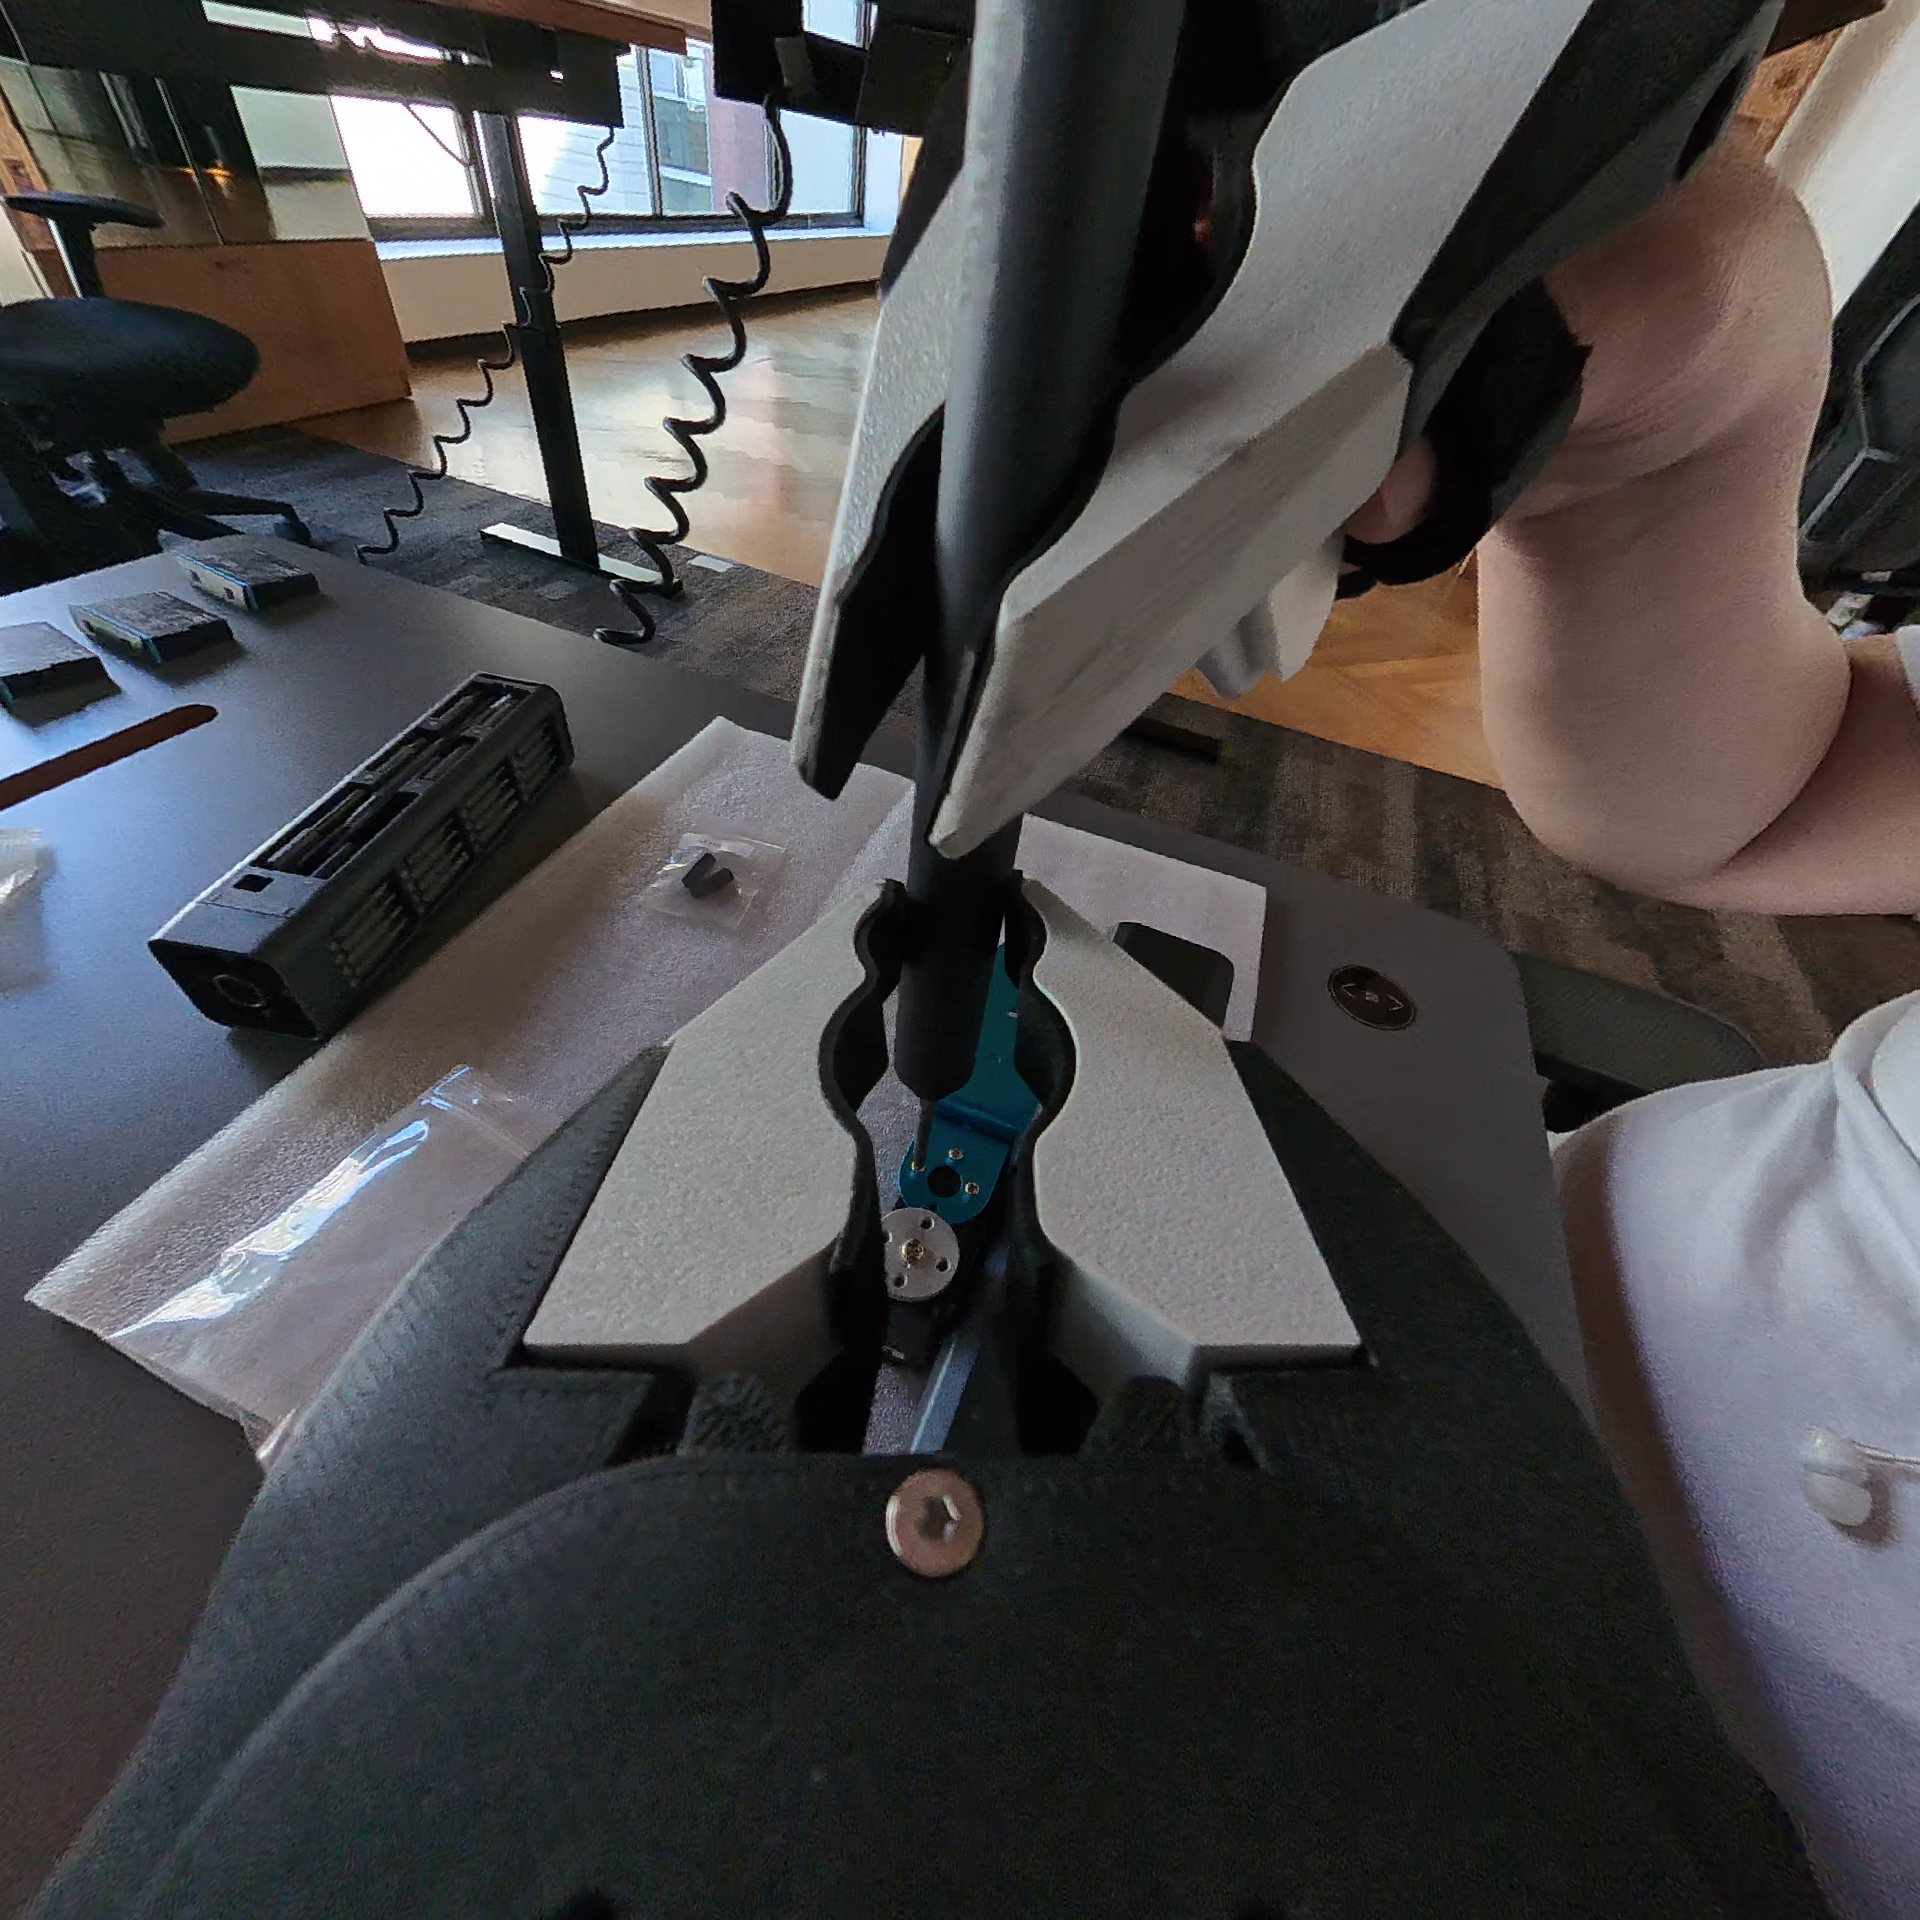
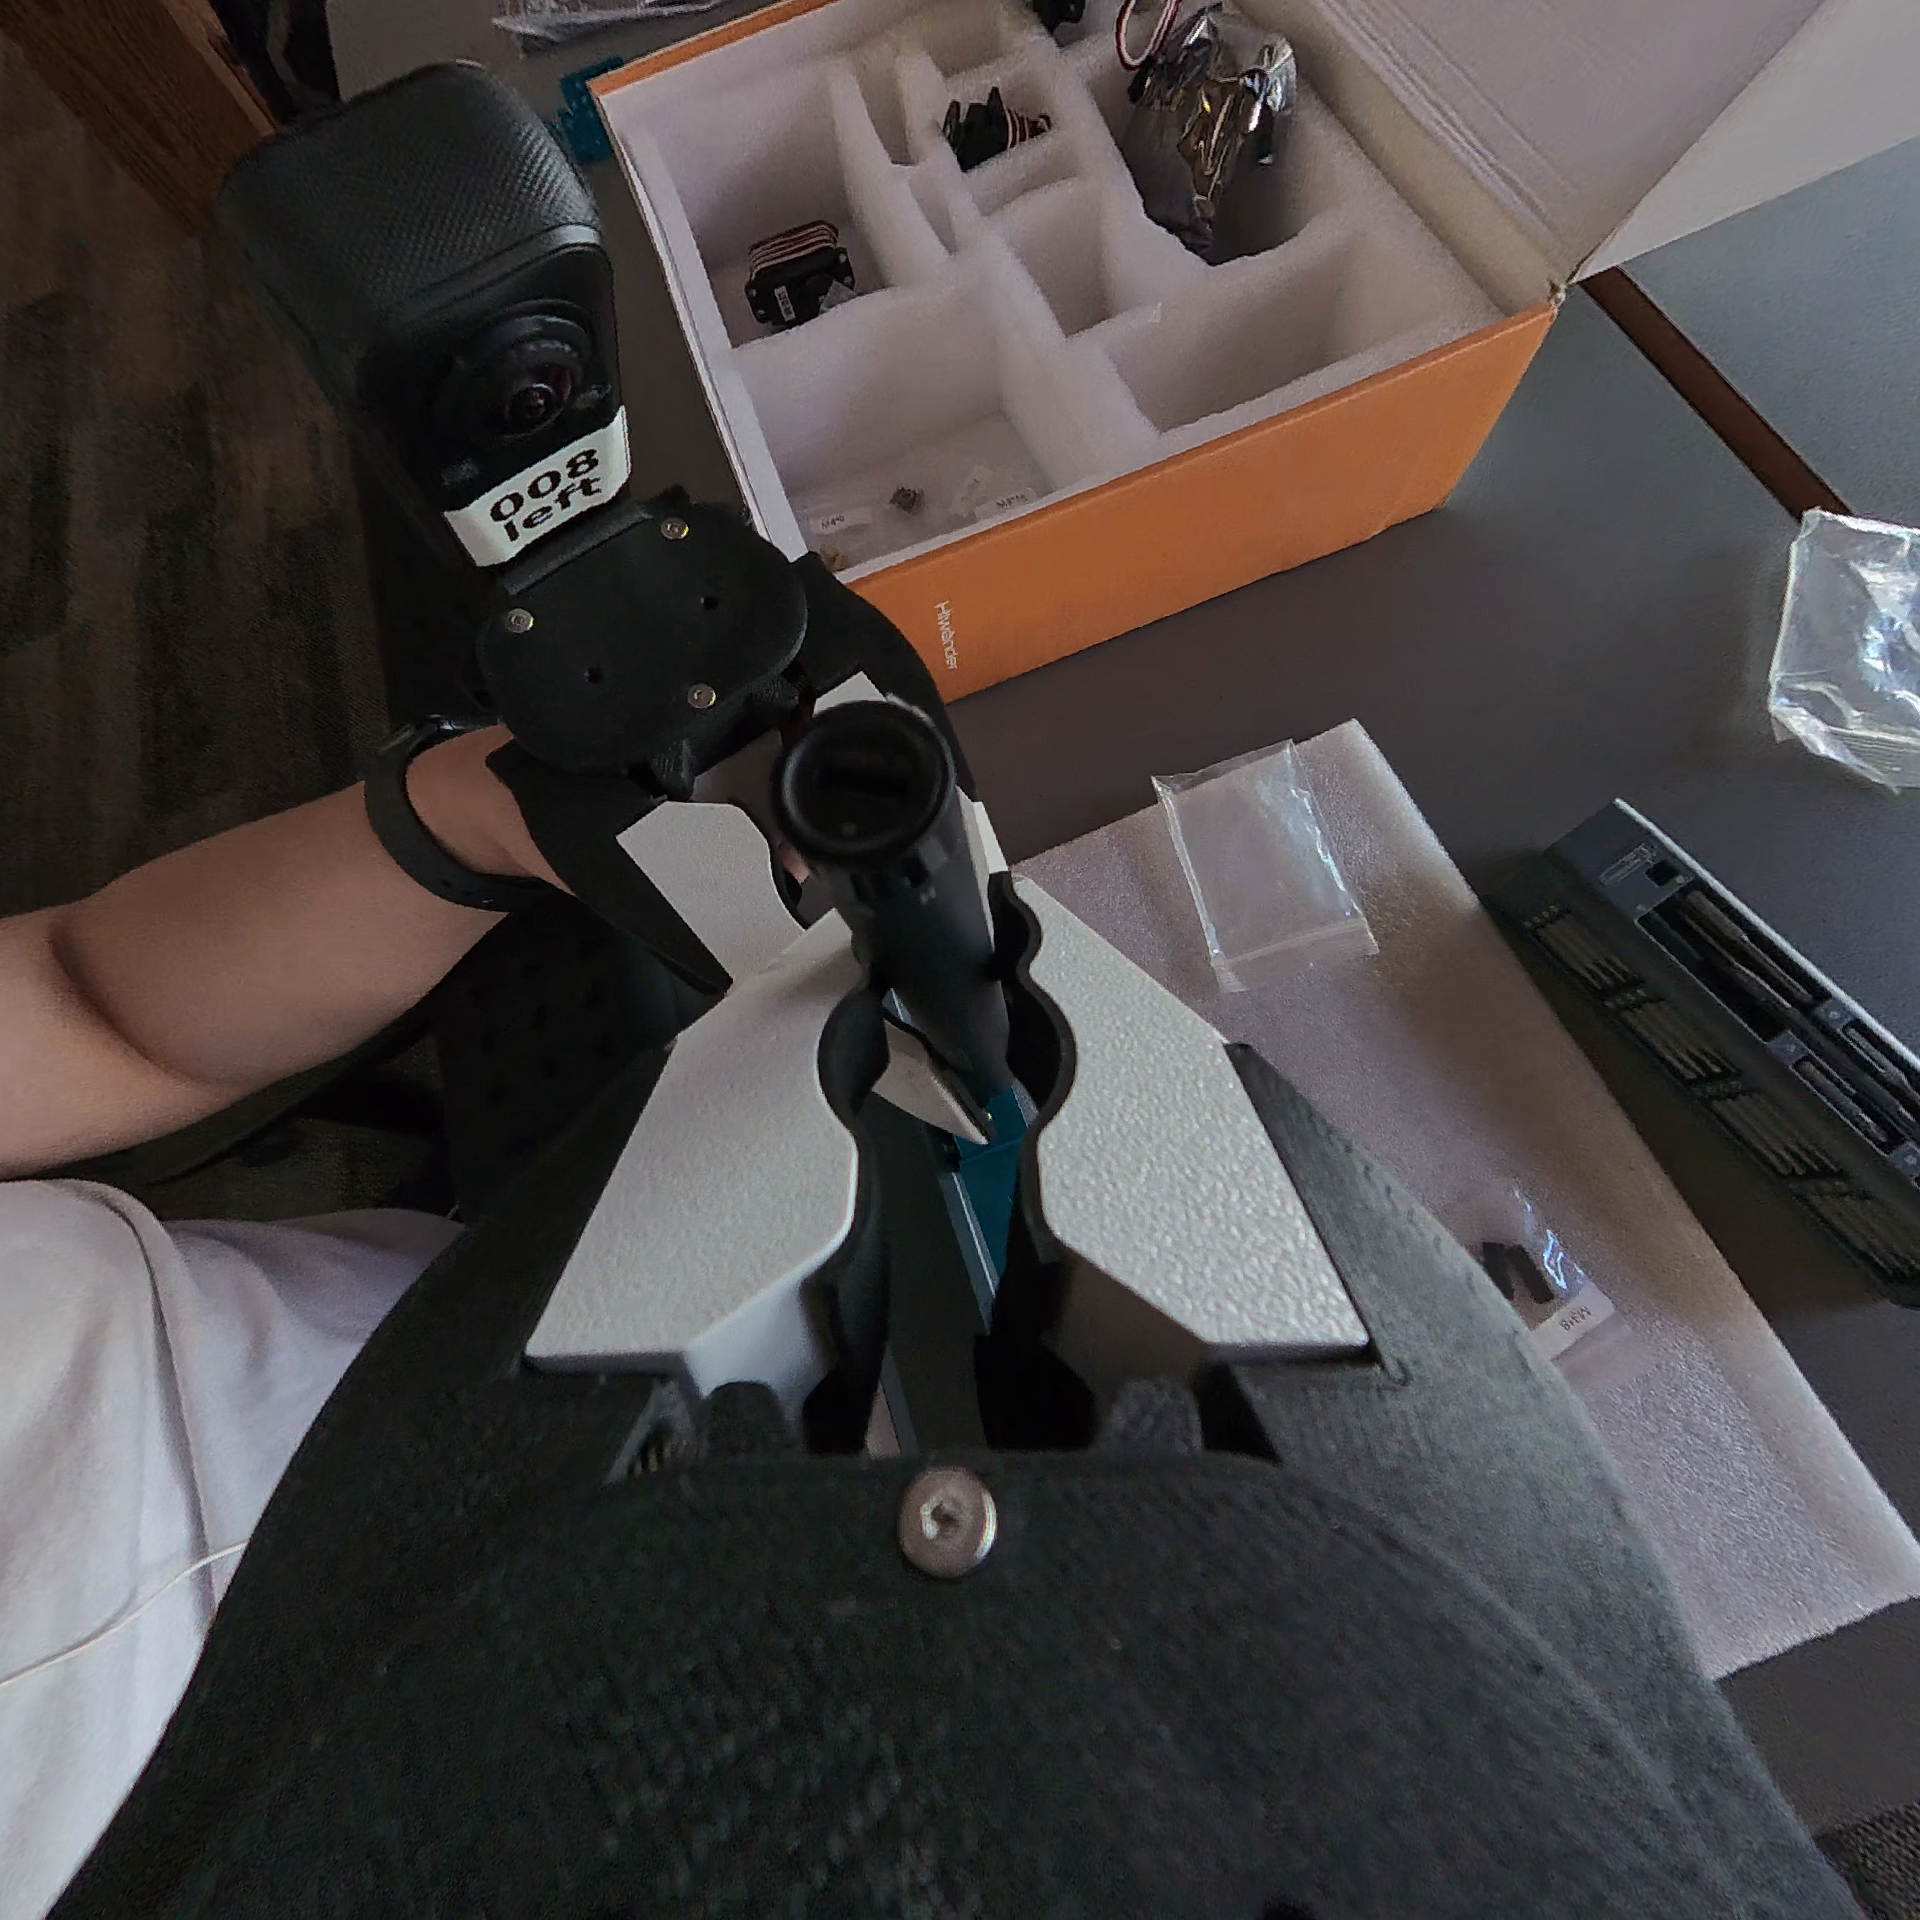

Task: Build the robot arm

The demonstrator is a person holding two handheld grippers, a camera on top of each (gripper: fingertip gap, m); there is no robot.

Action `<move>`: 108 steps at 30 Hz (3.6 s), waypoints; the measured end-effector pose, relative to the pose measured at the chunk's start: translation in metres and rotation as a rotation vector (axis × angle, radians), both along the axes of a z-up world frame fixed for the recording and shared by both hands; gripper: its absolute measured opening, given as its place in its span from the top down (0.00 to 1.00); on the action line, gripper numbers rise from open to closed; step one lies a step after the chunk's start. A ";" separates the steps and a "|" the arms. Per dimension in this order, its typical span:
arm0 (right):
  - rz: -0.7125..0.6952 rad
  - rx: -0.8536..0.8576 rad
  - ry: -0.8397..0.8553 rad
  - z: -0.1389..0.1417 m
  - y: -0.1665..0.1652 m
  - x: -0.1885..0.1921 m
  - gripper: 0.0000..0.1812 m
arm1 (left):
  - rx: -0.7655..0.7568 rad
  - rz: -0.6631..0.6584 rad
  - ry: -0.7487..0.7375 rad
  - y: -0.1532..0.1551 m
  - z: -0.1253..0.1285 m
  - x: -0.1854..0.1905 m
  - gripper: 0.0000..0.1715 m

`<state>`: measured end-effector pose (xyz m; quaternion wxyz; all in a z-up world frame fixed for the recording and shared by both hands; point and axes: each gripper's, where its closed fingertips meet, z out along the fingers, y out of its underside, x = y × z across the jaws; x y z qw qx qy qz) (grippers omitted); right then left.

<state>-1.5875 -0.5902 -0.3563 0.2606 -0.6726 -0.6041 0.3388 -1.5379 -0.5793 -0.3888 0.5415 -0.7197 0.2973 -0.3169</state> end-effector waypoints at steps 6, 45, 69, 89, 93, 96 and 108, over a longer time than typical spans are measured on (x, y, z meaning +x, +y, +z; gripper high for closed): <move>-0.025 0.018 0.028 0.000 0.001 0.002 0.90 | 0.004 -0.002 0.003 0.000 0.000 0.003 0.87; -0.017 0.127 0.128 0.016 -0.004 0.014 0.90 | 0.045 -0.145 0.043 -0.009 -0.003 0.006 0.90; -0.099 0.230 0.018 -0.004 0.011 0.014 0.90 | 0.044 -0.035 -0.078 -0.017 0.027 -0.026 0.84; -0.069 0.193 0.007 0.009 0.002 0.020 0.90 | -0.019 -0.120 -0.045 -0.023 0.008 -0.016 0.84; -0.061 0.169 -0.010 0.009 0.004 0.017 0.90 | -0.050 -0.128 -0.028 -0.019 0.001 -0.017 0.84; -0.061 0.150 -0.046 0.009 0.008 0.016 0.90 | -0.063 -0.134 -0.018 -0.013 -0.002 -0.015 0.84; -0.041 0.093 -0.130 0.003 0.018 0.008 0.89 | -0.055 -0.100 -0.010 0.000 -0.004 -0.021 0.76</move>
